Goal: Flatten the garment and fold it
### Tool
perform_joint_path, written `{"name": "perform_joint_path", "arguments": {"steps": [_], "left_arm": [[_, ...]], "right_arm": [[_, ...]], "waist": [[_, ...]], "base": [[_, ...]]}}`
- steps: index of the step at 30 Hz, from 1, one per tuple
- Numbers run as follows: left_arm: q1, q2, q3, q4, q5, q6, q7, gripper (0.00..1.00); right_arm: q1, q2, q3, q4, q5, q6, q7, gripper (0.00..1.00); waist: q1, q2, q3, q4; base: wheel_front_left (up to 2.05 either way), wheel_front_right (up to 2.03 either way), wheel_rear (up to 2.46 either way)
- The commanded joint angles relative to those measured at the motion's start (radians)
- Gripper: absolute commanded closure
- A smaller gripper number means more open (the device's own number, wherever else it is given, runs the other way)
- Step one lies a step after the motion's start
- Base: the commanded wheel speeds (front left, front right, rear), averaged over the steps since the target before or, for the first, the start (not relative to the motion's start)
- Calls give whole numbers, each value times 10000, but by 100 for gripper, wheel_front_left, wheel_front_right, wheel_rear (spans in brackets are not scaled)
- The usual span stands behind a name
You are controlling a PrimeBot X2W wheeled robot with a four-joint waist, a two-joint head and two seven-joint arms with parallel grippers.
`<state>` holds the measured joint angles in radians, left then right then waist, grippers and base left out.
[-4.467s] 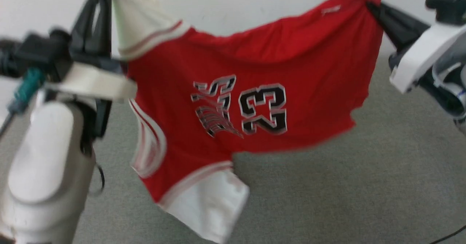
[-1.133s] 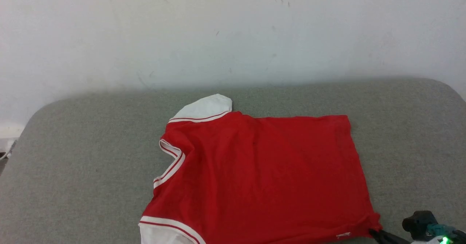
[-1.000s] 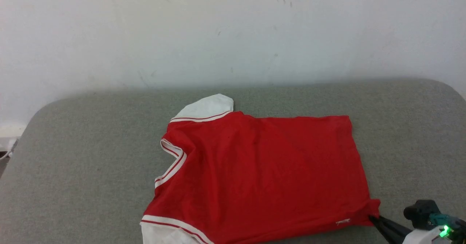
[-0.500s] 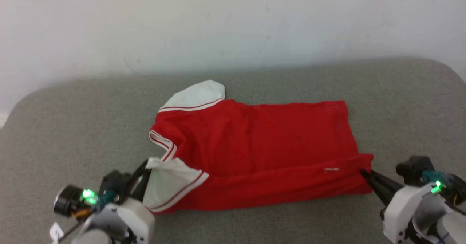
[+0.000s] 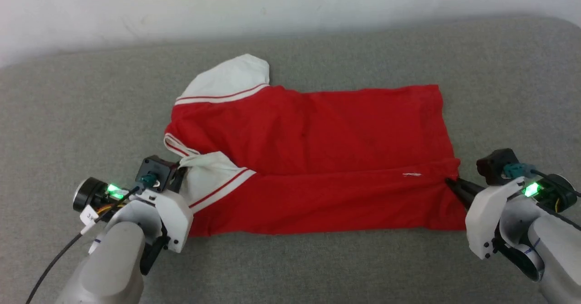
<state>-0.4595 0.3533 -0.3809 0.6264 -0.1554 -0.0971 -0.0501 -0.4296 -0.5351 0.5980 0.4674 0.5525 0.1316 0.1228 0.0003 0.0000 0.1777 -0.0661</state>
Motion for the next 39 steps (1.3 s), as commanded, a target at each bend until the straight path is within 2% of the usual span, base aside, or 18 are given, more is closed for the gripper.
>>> {"name": "perform_joint_path", "arguments": {"steps": [1,9,10,11,12,13,14,19,24,28,33,34,37,39], "left_arm": [[-168,-57,-103,333,62,-66,-51,100],[-587,-402,-598,2286,-264,-270,-426,100],[-607,-457,-639,2427,-336,-283,-499,100],[-638,-477,-675,2545,-400,-293,-586,100],[-671,-466,-684,2665,-493,-303,-681,84],[-708,-449,-699,2756,-580,-311,-766,50],[-746,-421,-698,2833,-683,-317,-840,0],[-993,-105,-1163,2589,-1023,-331,-655,0],[-1252,612,-2017,1585,-1716,-333,158,0],[-1507,1330,-2926,279,-2966,-334,1856,0],[-1892,2298,-4008,-1324,-5069,-334,4822,0],[-1892,2298,-4008,-1324,-5069,-334,4822,0],[-2150,2808,-4521,-1921,-5964,-334,6441,0],[-2283,2955,-4702,-2056,-6409,-335,7195,0]], "right_arm": [[-207,66,119,167,5,-9,0,100],[-688,199,1054,1057,507,-9,-61,100],[-703,201,1066,1103,611,-9,-162,95],[-709,183,1104,1128,683,-9,-239,74],[-700,151,1156,1130,755,-9,-287,45],[-686,117,1164,1107,837,-9,-363,0],[-675,77,1143,1061,884,-9,-462,0],[-438,-216,1030,657,1012,-9,-771,0],[-48,-427,769,216,958,-9,-719,0],[285,-488,532,-73,849,-9,-518,0],[605,-450,240,-368,665,-9,-269,0],[605,-450,240,-368,665,-9,-269,0],[713,-370,124,-544,561,-9,-94,0],[743,-314,69,-646,497,-9,3,0]], "waist": [[-3,0,446,-76],[-3,0,470,-5],[-3,0,371,20],[-3,0,254,48],[-3,0,123,71],[-3,0,-22,97],[-3,0,-167,118],[-3,0,-867,246],[-3,0,-1372,325],[-3,0,-1631,377],[-3,0,-1763,389],[-3,0,-1763,389],[-3,0,-1757,345],[-3,0,-1727,294]], "base": [[0,0,0],[0,0,0],[0,0,0],[0,0,0],[0,0,0],[0,0,0],[0,0,0],[0,0,0],[0,0,0],[0,0,0],[0,0,0],[0,0,0],[0,0,0],[0,0,0]]}}
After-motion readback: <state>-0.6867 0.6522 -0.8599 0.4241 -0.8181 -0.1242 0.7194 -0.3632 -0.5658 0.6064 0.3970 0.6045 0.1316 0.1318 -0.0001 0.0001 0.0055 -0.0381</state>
